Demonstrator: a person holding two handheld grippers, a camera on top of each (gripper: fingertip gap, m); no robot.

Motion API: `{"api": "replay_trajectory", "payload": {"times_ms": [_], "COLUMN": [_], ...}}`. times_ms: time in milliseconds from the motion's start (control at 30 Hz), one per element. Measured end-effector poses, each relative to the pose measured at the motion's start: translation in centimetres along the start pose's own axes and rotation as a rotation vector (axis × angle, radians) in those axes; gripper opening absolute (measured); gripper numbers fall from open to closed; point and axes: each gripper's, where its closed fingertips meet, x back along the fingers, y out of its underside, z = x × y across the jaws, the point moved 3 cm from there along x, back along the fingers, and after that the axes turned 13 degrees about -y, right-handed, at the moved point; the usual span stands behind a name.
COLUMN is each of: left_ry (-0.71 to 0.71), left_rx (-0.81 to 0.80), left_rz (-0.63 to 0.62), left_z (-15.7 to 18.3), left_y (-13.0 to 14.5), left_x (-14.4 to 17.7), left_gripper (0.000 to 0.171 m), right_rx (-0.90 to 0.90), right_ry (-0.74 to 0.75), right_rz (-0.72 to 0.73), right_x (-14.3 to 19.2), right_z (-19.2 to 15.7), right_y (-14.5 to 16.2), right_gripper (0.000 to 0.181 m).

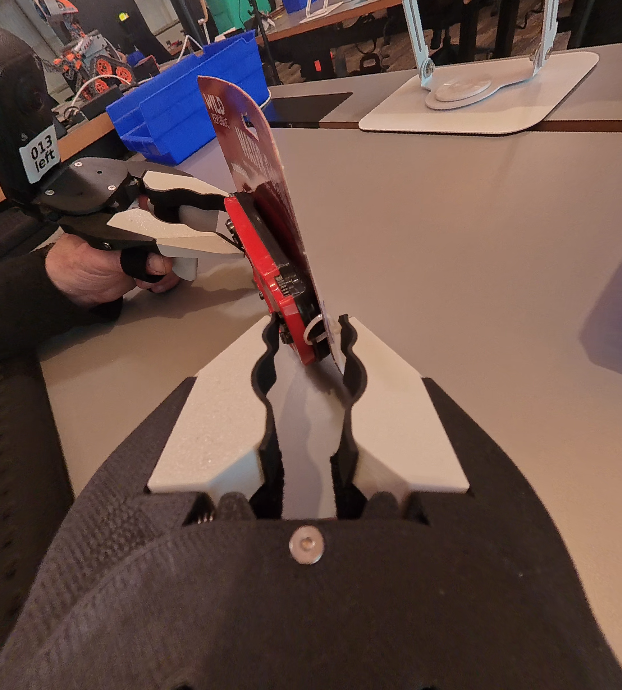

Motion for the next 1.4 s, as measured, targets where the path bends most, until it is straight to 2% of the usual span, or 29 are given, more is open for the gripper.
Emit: {"api": "replay_trajectory", "payload": {"times_ms": [267, 900, 1200, 1400], "left_ry": [0.0, 0.008, 0.046, 0.056], "left_rx": [-0.002, 0.003, 0.085, 0.123], "left_rz": [0.0, -0.001, -0.031, -0.065], "left_z": [0.0, 0.0, -0.5, -0.8], "left_y": [0.0, 0.1, -0.3, -0.8], "left_x": [0.0, 0.1, -0.1, -0.8], "left_gripper": [0.047, 0.048, 0.05, 0.045], "right_rx": [-0.008, -0.013, 0.034, 0.023], "right_ry": [0.003, -0.003, 0.018, 0.02], "right_rz": [0.016, 0.022, -0.006, -0.005], "right_x": [-0.1, 0.0, -0.4, -0.5], "right_z": [0.1, 0.1, -0.2, 0.0], "right_y": [0.0, 0.0, 0.0, -0.1], "right_gripper": [0.037, 0.036, 0.035, 0.033]}}
